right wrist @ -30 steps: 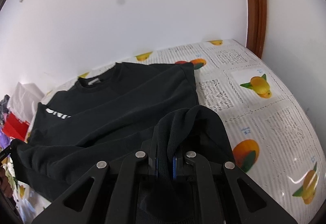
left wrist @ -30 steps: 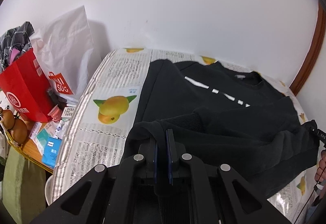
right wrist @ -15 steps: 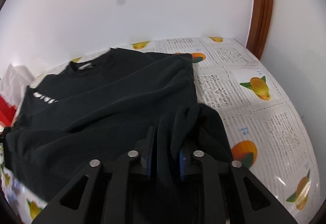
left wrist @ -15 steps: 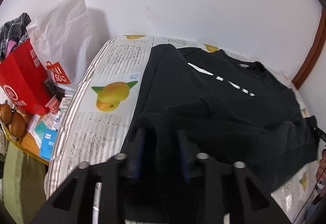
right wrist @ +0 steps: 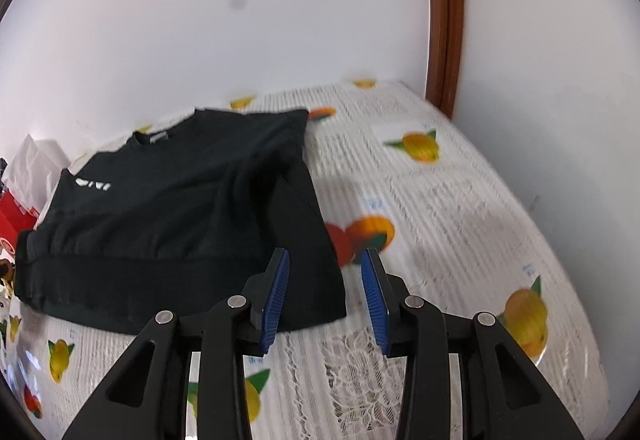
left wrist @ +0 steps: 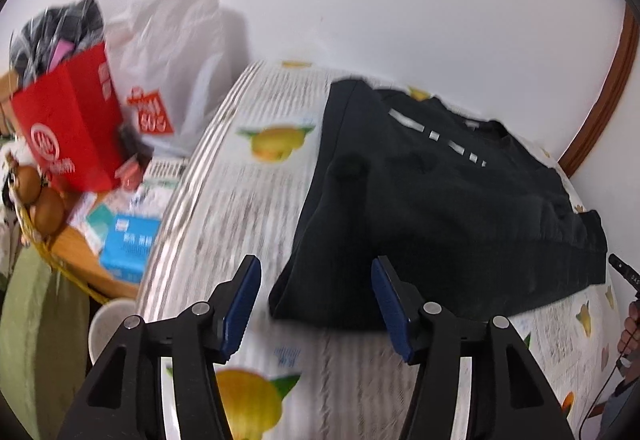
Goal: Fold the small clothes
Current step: 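Lift the hem with both grippers and fold it toward the collar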
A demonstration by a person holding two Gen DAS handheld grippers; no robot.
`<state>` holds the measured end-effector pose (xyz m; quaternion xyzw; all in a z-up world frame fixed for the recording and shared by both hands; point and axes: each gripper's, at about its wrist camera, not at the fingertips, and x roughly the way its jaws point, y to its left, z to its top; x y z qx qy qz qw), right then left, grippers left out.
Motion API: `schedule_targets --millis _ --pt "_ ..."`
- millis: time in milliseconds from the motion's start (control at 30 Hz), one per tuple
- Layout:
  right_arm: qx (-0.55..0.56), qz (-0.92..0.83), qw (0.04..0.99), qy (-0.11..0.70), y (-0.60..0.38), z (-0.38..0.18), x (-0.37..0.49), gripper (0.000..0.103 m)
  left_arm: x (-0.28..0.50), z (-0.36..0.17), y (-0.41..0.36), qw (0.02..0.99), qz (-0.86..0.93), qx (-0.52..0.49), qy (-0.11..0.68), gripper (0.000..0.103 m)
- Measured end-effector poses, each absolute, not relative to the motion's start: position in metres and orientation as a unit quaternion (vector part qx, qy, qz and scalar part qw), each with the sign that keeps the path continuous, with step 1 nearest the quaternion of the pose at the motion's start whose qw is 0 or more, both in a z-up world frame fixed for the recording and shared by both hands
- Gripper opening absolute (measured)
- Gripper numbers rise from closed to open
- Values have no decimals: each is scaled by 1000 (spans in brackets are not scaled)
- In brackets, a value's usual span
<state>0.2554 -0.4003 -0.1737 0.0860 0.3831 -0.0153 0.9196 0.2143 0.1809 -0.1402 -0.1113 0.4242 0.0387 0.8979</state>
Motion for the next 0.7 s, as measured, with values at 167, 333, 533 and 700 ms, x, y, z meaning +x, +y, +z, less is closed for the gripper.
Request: schedule_targets --millis 167,333,533,700 --pt "120 -11 908 401 -402 -194 268 38 216 -161 188 888 28 -129 441 56" --pt "147 -19 901 407 -400 -212 282 33 229 -176 185 887 13 -134 442 56" --pt "92 -34 914 393 -385 -204 277 8 231 -180 180 887 17 -149 436 29" --pt "103 -39 913 392 -392 -203 256 7 214 -171 172 892 4 -144 429 16"
